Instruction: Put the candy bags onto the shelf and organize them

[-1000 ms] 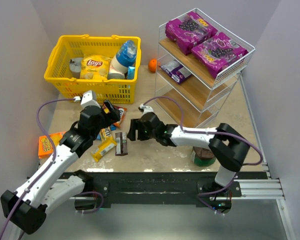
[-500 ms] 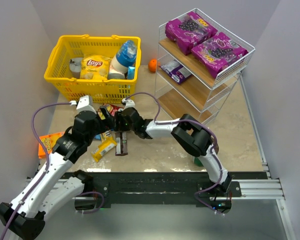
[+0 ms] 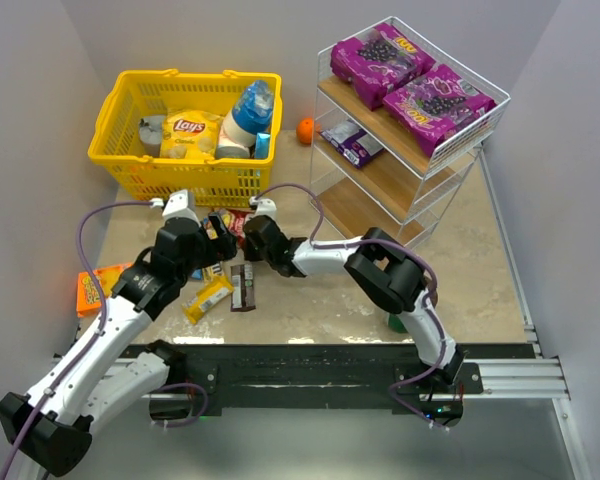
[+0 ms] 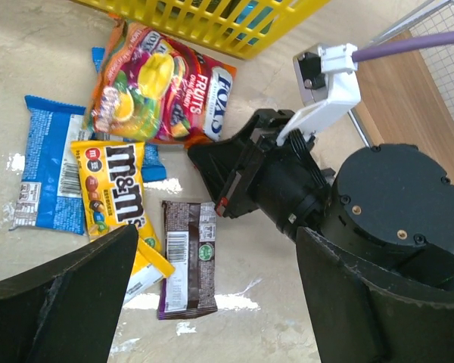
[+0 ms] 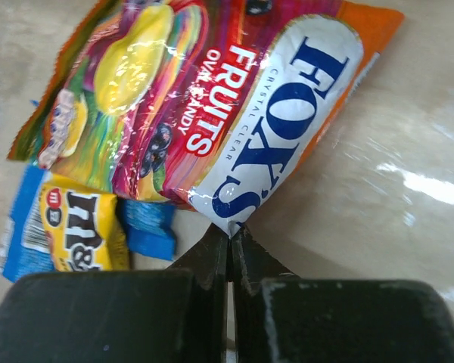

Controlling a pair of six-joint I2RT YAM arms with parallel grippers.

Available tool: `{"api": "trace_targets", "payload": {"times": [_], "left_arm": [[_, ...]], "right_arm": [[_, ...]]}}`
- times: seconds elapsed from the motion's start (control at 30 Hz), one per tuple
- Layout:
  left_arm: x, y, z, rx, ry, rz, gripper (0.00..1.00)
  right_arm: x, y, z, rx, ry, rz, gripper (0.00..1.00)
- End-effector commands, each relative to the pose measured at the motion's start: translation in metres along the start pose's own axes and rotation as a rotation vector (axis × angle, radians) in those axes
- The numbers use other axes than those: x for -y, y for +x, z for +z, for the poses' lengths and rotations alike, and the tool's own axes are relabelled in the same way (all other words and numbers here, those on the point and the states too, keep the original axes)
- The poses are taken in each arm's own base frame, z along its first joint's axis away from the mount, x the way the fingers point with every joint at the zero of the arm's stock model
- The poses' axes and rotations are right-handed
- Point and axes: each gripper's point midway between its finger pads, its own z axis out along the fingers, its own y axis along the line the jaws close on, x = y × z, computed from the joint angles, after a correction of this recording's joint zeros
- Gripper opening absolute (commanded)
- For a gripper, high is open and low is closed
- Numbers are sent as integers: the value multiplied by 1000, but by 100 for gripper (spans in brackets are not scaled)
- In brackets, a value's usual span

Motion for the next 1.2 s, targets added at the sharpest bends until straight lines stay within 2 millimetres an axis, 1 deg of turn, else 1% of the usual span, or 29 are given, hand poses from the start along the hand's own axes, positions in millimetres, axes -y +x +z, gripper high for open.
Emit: {"api": "trace_targets", "payload": {"times": [0.0,0.03,0.07,0.1,0.13,0.17,0.2,0.23,0.3,0.33,0.4,0.43,0.47,0.5,0.57,0.6,0.67,0.7,0.77,0.8,0.87,0.9,0.97,1.0,1.03,1.07,1.1,1.13,1.17], "left_arm": [[15,-10,4,36,62,-32,91],[15,-9,6,33,65,-40,91],[19,-9,8,38,83,-57,91],[21,-3,10,21,96,-60,91],[22,1,13,10,100,-65,91],[24,3,17,5,110,-72,91],[27,7,18,-10,124,-73,91],[27,10,22,-24,123,-70,91],[32,14,25,-40,148,-70,91],[33,18,29,-54,148,-65,91],[36,21,32,-63,166,-68,90],[37,24,35,-71,170,-66,90],[38,25,37,-69,179,-69,91],[41,29,39,-85,192,-67,91],[45,33,42,-96,216,-61,91],[48,38,44,-121,233,-53,91],[51,42,49,-128,253,-39,91],[56,49,50,-166,284,-33,91],[60,57,54,-191,309,-23,90],[62,66,57,-229,326,-19,90],[66,75,61,-255,351,-21,90],[68,83,64,-290,367,-24,89],[70,91,67,-316,384,-32,88],[68,99,70,-344,382,-35,87],[66,105,72,-360,373,-39,86],[70,103,75,-342,393,-38,86],[68,108,79,-357,385,-38,85],[67,110,81,-360,385,-33,85],[67,112,83,-360,389,-30,85]], "right_arm": [[30,-27,-40,54,139,-5,0],[43,-15,-47,30,169,-10,0],[47,-12,-54,23,176,1,0],[44,-19,-66,33,162,19,0],[58,-5,-75,7,183,17,0],[63,-1,-82,-6,193,26,0],[66,4,-89,-22,194,31,0],[70,10,-104,-42,183,38,0],[74,18,-120,-67,170,49,0],[77,26,-135,-84,157,47,0],[81,33,-150,-112,150,53,0],[89,45,-158,-144,157,43,0],[90,50,-171,-185,159,47,0],[97,55,-178,-210,183,46,2],[111,63,-197,-253,243,52,4],[119,66,-204,-261,270,52,6],[127,62,-222,-254,301,60,10],[133,61,-227,-243,321,61,19],[135,55,-238,-236,330,60,34],[131,44,-242,-206,317,68,47],[127,36,-249,-193,310,64,52],[122,26,-251,-172,297,67,53],[117,19,-250,-153,278,63,52],[114,16,-248,-140,266,61,51],[113,16,-245,-141,264,56,49],[110,15,-240,-135,258,54,47],[107,11,-237,-129,254,52,42],[109,16,-230,-140,269,42,40],[108,14,-226,-134,271,40,38]]}}
